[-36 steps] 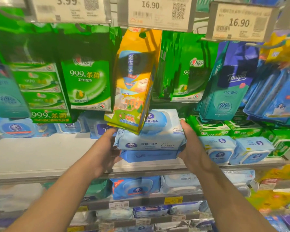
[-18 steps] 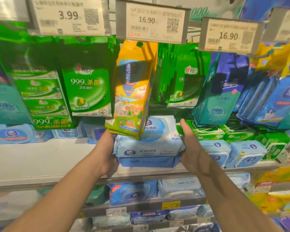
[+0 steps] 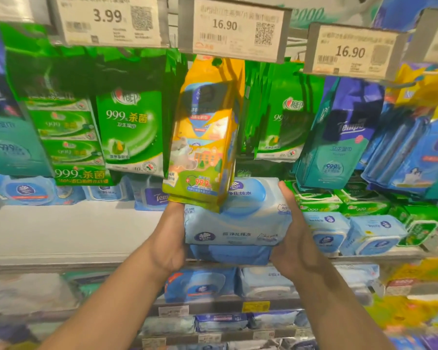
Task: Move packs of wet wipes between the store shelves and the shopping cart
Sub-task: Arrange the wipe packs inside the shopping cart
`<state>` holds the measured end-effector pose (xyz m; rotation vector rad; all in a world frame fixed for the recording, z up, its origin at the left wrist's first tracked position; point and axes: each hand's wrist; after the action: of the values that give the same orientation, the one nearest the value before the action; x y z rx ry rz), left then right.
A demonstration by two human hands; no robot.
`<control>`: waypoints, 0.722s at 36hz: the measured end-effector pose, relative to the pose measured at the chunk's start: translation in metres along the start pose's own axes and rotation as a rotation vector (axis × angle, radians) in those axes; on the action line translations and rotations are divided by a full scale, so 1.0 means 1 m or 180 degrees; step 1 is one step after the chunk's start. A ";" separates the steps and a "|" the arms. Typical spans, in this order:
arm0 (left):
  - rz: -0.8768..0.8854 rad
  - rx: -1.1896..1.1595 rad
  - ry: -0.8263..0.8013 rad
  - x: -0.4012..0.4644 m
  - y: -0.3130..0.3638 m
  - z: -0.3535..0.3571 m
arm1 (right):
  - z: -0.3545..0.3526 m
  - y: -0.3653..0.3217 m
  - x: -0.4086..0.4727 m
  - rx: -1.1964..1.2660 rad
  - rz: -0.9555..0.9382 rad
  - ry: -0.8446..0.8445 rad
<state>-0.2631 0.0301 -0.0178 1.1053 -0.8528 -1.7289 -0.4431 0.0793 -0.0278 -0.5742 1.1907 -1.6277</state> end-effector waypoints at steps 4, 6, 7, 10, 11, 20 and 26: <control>-0.0134 -0.0106 -0.0049 -0.008 -0.002 -0.001 | -0.005 -0.005 -0.007 -0.0033 0.0050 -0.0143; -0.0062 -0.0165 -0.0022 -0.017 -0.003 -0.001 | -0.007 -0.006 -0.013 -0.0025 0.0141 -0.0210; 0.0000 -0.0206 -0.0022 -0.025 -0.002 0.002 | -0.008 -0.006 -0.018 -0.0001 0.0152 -0.0262; 0.0108 -0.0262 0.0000 -0.041 -0.006 0.003 | -0.013 -0.004 -0.031 0.0133 0.0200 -0.0329; 0.0130 -0.0269 0.0075 -0.047 -0.007 0.003 | -0.013 -0.003 -0.035 0.0217 0.0213 -0.0408; 0.0216 -0.0213 0.0478 -0.094 -0.024 -0.011 | -0.021 0.019 -0.068 0.0608 0.0482 -0.0701; 0.0217 -0.0308 0.0795 -0.119 -0.031 -0.031 | -0.012 0.032 -0.090 0.0676 0.0775 -0.0839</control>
<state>-0.2194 0.1495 -0.0183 1.1834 -0.6382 -1.5215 -0.4036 0.1656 -0.0461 -0.4711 0.8465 -1.4005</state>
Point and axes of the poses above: each hand's wrist, its own x-axis towards the middle knuckle, its own z-axis out of the palm, y = z × x, and after that the axes turned 10 degrees about y, right-handed
